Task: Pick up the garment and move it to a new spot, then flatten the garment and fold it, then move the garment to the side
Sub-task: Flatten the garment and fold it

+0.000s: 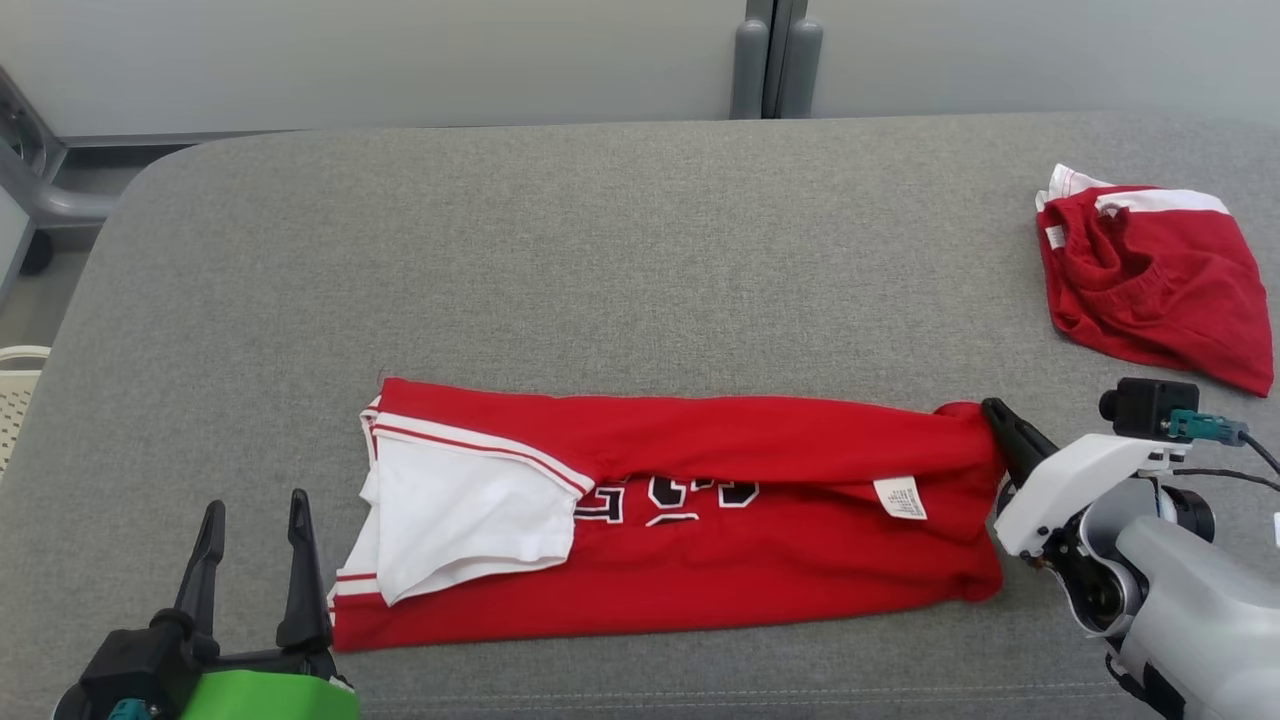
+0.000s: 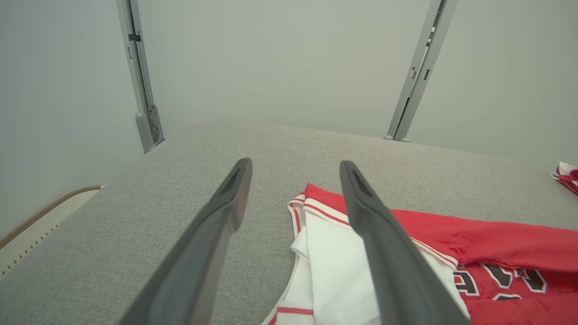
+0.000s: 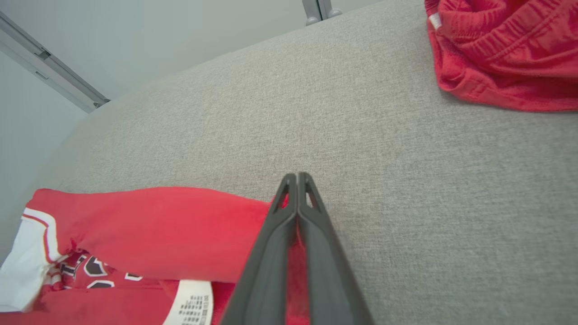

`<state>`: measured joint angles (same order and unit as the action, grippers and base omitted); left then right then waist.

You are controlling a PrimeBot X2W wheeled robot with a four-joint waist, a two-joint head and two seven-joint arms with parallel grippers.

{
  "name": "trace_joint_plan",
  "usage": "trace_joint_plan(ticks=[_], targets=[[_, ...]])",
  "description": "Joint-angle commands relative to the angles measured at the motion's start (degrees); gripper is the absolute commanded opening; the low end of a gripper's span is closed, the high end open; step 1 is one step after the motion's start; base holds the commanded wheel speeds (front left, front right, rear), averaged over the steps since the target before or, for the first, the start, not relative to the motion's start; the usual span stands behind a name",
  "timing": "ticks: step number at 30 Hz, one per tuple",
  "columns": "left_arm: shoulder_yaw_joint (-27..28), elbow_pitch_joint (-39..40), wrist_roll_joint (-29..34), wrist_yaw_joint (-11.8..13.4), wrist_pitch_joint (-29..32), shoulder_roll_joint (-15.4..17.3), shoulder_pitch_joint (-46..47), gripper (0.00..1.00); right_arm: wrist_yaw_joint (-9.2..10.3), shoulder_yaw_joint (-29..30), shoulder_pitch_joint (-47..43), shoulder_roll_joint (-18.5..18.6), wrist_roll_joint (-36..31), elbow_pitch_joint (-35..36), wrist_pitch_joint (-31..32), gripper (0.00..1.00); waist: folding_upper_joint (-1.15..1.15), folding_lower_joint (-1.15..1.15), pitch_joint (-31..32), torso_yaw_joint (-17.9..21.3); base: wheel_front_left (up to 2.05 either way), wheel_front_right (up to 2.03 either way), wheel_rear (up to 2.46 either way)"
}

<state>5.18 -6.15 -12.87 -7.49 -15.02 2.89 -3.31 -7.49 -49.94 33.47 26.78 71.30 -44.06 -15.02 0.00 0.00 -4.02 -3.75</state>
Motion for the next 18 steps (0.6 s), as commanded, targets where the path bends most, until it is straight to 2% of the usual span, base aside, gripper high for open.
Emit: trace_joint_plan(ticks=[1,9,18], targets=[[-0.1,-0.2,0.2,0.1,-0.1,0.1,1.0,1.0,0.01,0.9,0.2,-0.6,0.2,-0.2,-0.2,0.0,0.0,0.0,0.0,-0.1,0.0,0.0,0.0],[-0.4,-0.2,0.1,0.1,-0.1,0.1,0.5,1.0,0.01,9.3,-2.2,-2.6,-2.5,0.6,-0.2,0.0,0.0,0.0,0.3,-1.2,0.0,0.0,0.0],[-0.8,-0.4,0.2,0.1,-0.1,0.1,0.7,1.0,0.01,7.0,-3.1,-4.4,-2.0,-3.9,-0.2,0.0,0.0,0.0,0.0,-1.4,0.0,0.0,0.0]])
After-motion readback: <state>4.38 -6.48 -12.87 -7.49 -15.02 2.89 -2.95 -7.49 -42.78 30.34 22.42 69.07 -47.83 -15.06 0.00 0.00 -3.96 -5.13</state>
